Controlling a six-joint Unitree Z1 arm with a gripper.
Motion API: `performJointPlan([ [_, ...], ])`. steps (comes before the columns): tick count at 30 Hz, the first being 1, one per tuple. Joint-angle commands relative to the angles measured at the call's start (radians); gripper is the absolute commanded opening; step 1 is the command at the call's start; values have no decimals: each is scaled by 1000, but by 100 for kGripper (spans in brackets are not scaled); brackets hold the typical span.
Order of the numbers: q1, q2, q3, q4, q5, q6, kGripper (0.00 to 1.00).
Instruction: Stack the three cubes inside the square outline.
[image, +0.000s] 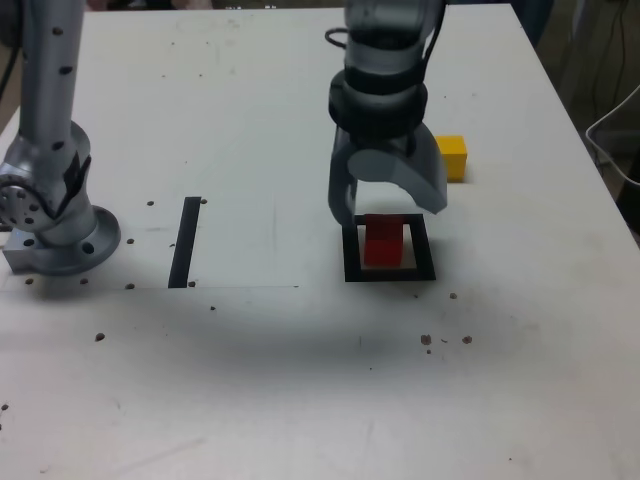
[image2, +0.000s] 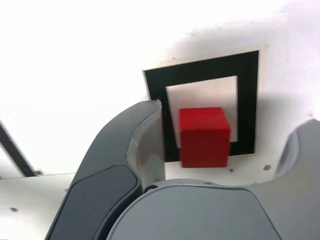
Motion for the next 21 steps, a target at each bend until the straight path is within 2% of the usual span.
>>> performJointPlan([
  [1,2,-8,-1,17,4,13,100],
  [8,5,-27,-8,65,6,37,100],
  [21,62,-38,-90,234,15,140,100],
])
